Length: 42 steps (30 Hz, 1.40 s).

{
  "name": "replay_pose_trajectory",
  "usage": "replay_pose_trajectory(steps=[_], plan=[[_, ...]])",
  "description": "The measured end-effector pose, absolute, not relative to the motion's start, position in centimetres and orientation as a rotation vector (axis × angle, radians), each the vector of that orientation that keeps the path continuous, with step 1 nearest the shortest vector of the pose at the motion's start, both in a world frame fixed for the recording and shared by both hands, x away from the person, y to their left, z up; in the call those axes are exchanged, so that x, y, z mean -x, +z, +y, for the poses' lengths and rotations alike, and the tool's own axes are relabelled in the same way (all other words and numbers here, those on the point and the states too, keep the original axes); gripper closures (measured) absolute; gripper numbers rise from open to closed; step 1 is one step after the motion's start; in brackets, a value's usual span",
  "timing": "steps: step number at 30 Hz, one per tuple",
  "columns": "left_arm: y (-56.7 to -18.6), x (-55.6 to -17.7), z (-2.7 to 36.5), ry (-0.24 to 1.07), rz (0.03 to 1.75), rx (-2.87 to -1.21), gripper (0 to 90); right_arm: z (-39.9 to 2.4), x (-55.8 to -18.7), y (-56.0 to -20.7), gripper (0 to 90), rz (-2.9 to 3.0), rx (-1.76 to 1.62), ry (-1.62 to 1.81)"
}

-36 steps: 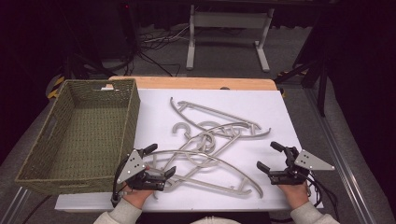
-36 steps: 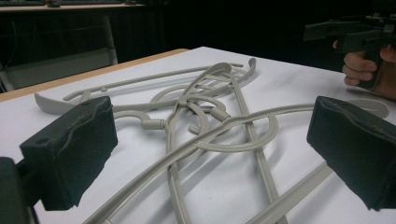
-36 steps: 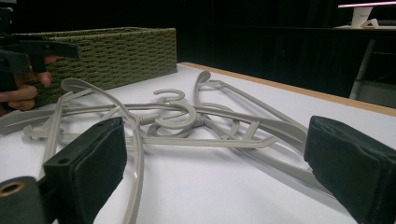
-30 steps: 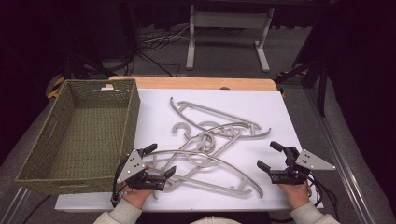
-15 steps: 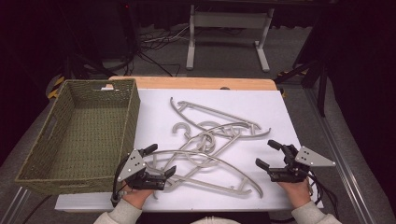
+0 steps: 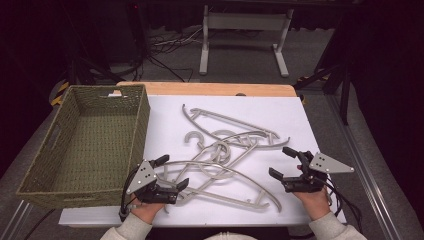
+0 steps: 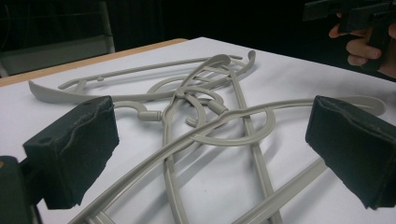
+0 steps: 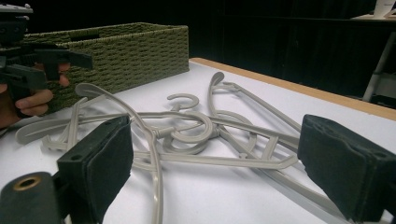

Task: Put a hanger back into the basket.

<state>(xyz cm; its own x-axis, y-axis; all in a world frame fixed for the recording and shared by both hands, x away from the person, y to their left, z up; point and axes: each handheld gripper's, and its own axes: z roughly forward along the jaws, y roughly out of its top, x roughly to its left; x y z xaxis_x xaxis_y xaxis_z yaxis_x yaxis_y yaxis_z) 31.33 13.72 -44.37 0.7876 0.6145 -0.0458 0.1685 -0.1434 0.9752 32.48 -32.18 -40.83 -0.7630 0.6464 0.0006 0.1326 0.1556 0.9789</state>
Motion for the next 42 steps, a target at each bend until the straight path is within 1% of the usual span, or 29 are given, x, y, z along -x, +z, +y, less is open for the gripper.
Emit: replay_pose_trajectory(steps=[2,4,8,10,12,19,25,28,31,35,40,42], plan=[[-44.3,-31.3,13.8,0.434,0.616,-1.709,3.1,-31.7,-32.7,-40.5,6.2,2.045,-0.743,1.617],[-44.4,-31.3,13.8,0.428,0.621,-1.709,3.1,-31.3,-32.9,-40.3,8.3,2.080,-0.743,1.606],[-44.4,-31.2,13.7,0.432,0.620,-1.706,3.1,-30.5,-33.5,-40.0,8.8,2.160,-0.763,1.577],[-44.4,-31.2,13.6,0.430,0.620,-1.704,3.1,-30.0,-33.9,-39.7,12.4,2.228,-0.762,1.549],[-44.4,-31.2,13.7,0.437,0.616,-1.708,3.2,-29.6,-34.2,-39.4,13.5,2.291,-0.777,1.516],[-44.4,-31.3,13.6,0.424,0.616,-1.712,3.2,-27.7,-34.9,-37.5,12.6,2.472,-0.769,1.260],[-44.4,-31.3,13.5,0.420,0.608,-1.726,3.2,-25.9,-36.4,-36.0,15.3,2.719,-0.814,1.009],[-44.4,-31.3,13.5,0.416,0.607,-1.729,3.3,-25.2,-37.2,-35.8,16.0,2.818,-0.818,0.914],[-44.4,-31.3,13.4,0.415,0.606,-1.731,3.4,-24.3,-37.8,-35.8,19.2,2.903,-0.841,0.839],[-44.4,-31.3,13.4,0.417,0.603,-1.737,3.4,-23.5,-38.7,-35.9,19.7,2.978,-0.849,0.743],[-44.4,-31.2,13.4,0.410,0.602,-1.752,3.6,-22.8,-39.6,-35.8,20.6,3.022,-0.867,0.693],[-44.4,-31.2,13.4,0.412,0.600,-1.748,3.7,-22.5,-40.2,-35.7,22.9,3.053,-0.884,0.681]])
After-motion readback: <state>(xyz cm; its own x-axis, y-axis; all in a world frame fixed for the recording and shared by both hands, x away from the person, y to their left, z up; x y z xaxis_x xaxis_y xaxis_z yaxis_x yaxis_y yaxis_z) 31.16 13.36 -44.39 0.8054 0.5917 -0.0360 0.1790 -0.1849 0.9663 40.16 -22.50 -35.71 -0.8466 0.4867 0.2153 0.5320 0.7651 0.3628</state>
